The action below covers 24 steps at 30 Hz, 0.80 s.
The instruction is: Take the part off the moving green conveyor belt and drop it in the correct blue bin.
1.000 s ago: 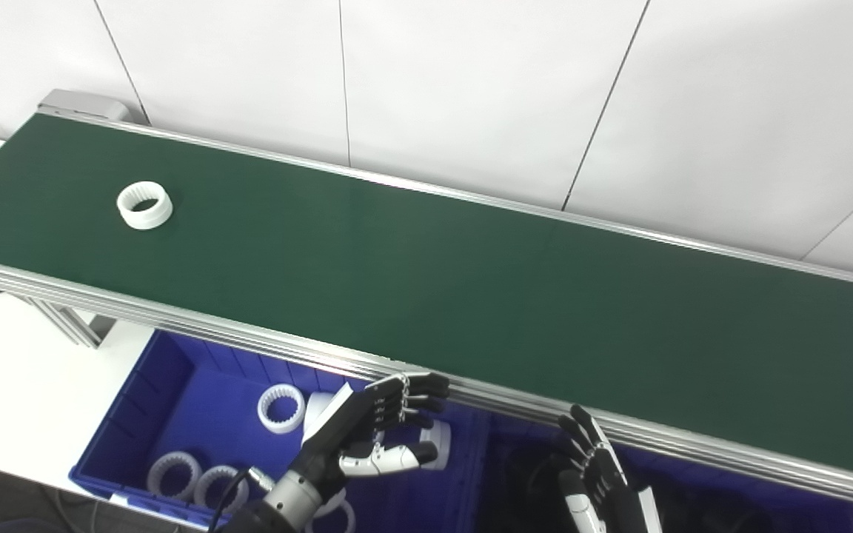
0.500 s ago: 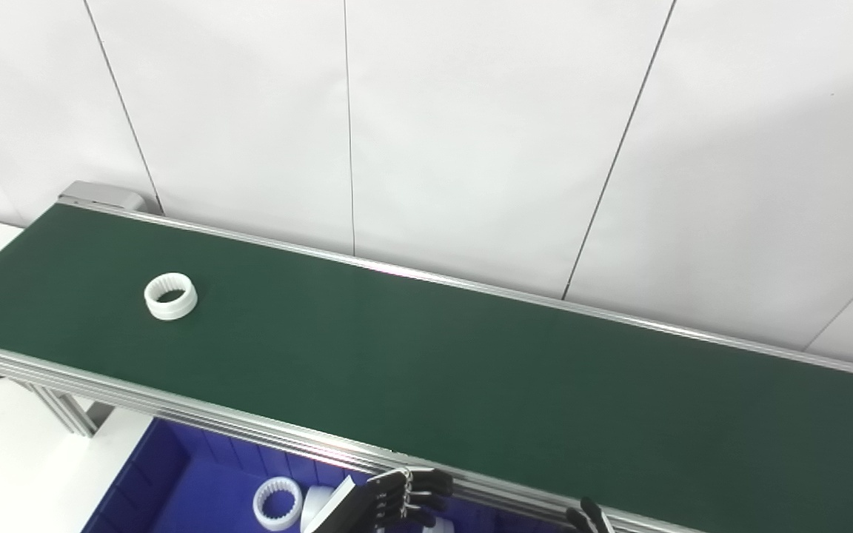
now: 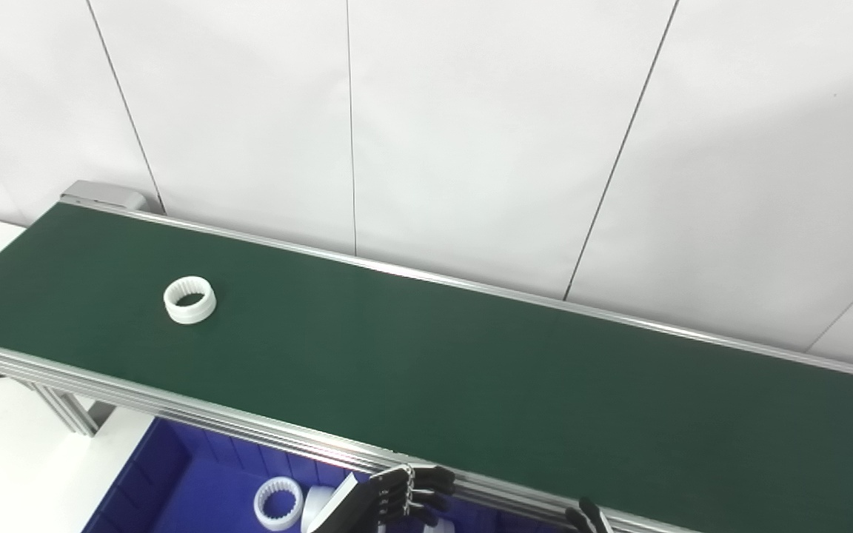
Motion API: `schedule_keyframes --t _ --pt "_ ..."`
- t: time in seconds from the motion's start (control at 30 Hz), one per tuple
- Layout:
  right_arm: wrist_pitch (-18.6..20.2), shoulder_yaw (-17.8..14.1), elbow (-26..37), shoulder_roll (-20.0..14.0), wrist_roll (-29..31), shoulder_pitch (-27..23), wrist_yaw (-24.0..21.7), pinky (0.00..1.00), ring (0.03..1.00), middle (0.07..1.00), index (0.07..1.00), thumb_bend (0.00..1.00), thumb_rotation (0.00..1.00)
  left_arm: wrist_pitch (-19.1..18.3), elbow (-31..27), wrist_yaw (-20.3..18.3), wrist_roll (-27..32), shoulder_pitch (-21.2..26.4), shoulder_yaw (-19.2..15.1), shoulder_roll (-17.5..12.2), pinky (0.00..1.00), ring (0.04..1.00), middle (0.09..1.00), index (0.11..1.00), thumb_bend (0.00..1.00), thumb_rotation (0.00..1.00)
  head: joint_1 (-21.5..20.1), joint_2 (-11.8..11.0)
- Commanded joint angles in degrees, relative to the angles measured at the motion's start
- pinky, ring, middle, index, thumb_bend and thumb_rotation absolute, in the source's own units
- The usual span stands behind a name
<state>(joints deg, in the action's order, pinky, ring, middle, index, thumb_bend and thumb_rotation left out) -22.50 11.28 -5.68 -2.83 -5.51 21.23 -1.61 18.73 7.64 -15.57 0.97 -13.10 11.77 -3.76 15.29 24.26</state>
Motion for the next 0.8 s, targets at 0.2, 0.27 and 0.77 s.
schedule_keyframes --t 0.2,0.27,0.77 --pt "-3.44 -0.34 0.35 0.43 1.24 -1.0 -0.39 0.79 0.864 0.908 0.957 0.24 0.72 -2.28 -13.25 2.0 1.9 7.23 -5.32 -1.78 0.56 0.649 0.709 0.723 0.91 0.27 0.73 -0.44" --pt "-3.6 -0.35 0.3 0.39 1.12 -1.09 -0.35 0.79 0.865 0.909 0.958 0.22 0.72 -4.35 -15.85 1.94 2.44 9.09 -6.2 -2.57 0.54 0.638 0.705 0.728 0.92 0.26 0.79 -0.44" --pt "-3.72 -0.44 0.0 0.51 1.75 -1.38 -0.55 0.8 0.868 0.912 0.964 0.23 0.73 -12.5 -20.6 3.19 -2.09 17.42 -9.81 -7.09 0.58 0.69 0.763 0.808 0.78 0.28 1.52 -0.11"
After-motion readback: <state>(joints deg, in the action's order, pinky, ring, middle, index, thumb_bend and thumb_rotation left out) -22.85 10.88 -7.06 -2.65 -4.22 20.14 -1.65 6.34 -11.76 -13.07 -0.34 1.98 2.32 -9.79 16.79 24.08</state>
